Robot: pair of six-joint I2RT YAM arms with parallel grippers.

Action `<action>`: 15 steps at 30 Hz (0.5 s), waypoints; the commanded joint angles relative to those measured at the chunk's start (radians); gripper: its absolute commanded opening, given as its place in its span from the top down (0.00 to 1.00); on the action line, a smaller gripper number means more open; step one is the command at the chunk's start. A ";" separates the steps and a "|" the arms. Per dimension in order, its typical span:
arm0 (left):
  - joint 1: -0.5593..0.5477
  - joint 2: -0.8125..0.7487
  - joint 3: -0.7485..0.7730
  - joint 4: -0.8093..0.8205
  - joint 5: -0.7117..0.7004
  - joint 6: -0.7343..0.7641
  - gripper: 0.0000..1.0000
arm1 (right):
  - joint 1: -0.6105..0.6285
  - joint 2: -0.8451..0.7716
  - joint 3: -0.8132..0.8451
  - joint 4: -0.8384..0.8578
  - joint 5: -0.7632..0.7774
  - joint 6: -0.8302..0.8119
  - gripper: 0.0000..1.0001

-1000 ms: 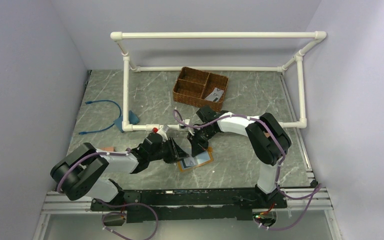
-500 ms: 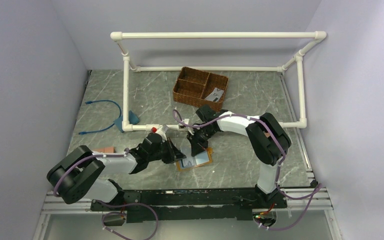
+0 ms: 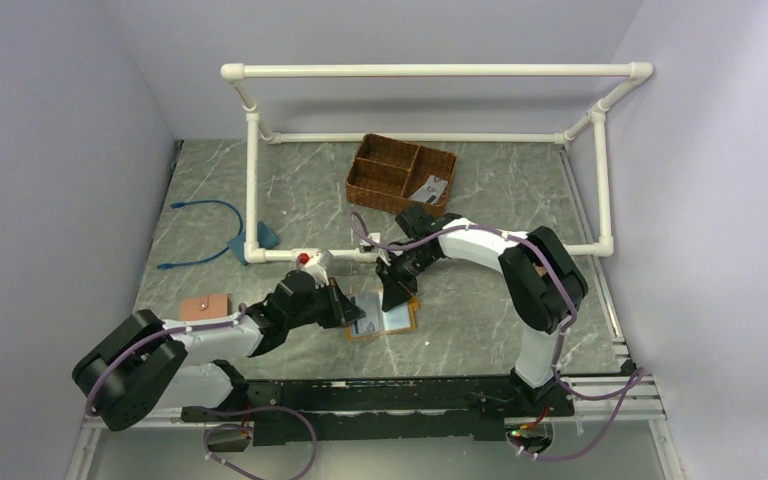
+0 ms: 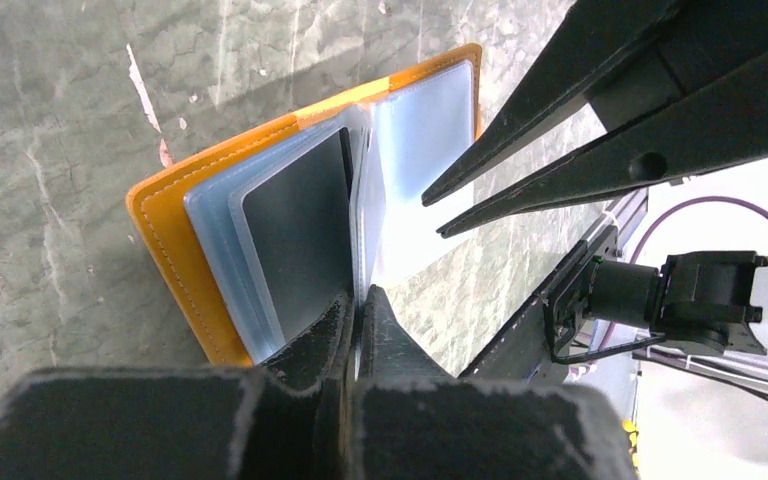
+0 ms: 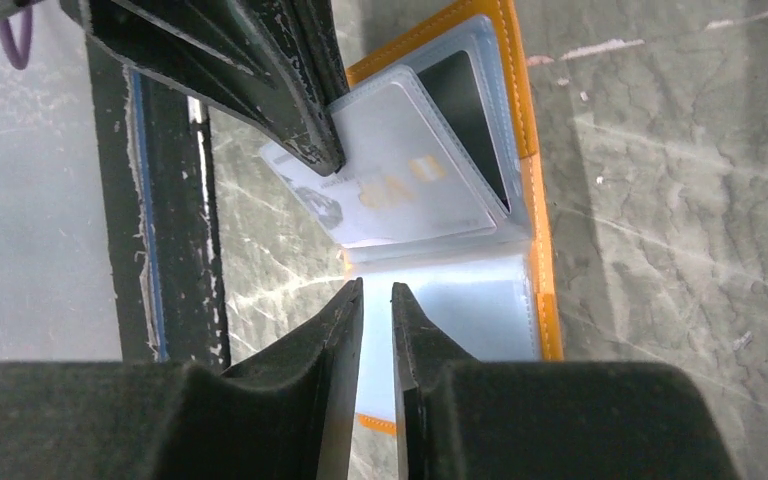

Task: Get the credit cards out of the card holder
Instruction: Remove the credit card from the card holder.

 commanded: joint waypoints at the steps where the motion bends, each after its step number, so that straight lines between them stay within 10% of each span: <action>1: -0.002 -0.059 -0.015 0.062 0.002 0.086 1.00 | -0.005 -0.053 0.047 -0.039 -0.078 -0.053 0.80; 15: -0.003 -0.197 -0.039 0.073 0.047 0.225 1.00 | -0.043 -0.153 0.054 -0.084 -0.145 -0.109 0.73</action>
